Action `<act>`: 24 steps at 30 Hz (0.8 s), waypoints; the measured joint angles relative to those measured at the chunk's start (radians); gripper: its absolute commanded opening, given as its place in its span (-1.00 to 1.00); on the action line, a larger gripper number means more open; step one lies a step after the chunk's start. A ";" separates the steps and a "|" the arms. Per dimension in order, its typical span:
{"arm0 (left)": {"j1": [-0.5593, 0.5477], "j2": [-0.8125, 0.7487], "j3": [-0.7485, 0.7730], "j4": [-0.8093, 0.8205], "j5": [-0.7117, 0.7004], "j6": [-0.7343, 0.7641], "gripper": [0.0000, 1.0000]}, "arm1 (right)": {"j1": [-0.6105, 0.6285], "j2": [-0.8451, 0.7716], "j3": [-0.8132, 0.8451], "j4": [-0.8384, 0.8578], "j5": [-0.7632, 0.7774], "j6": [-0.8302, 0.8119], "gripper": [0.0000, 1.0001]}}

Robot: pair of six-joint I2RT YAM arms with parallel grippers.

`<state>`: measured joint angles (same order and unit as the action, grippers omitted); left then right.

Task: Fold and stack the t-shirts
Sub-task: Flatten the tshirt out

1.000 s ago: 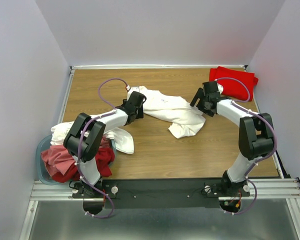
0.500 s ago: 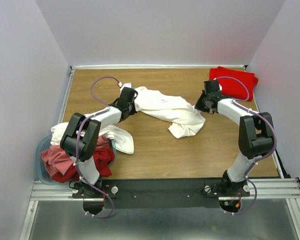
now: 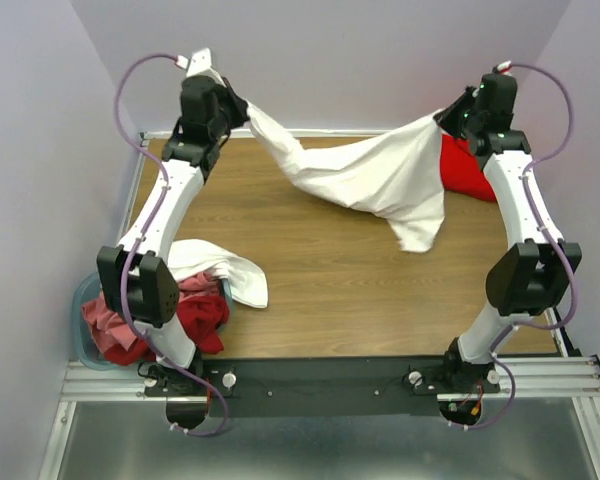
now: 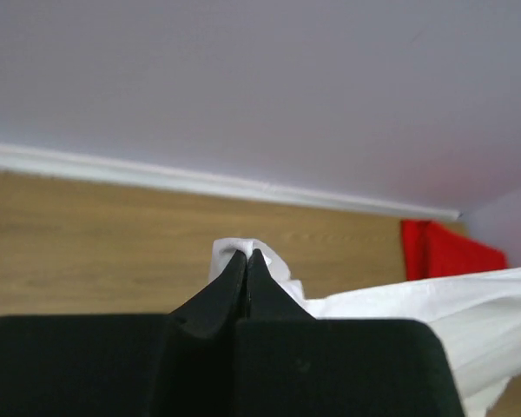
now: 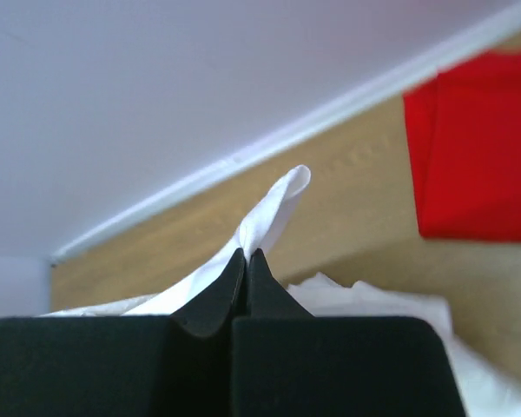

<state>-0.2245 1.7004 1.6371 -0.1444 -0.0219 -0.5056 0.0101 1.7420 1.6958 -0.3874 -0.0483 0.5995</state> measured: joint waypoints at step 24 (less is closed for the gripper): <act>0.092 -0.467 -0.775 0.037 0.094 -0.045 -1.00 | -0.009 -0.738 -0.867 -0.079 -0.156 0.063 0.32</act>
<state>-0.1329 1.2339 0.8623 -0.1078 0.0719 -0.5510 0.0010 1.0039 0.8288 -0.4667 -0.2047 0.6624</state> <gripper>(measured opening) 0.007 0.425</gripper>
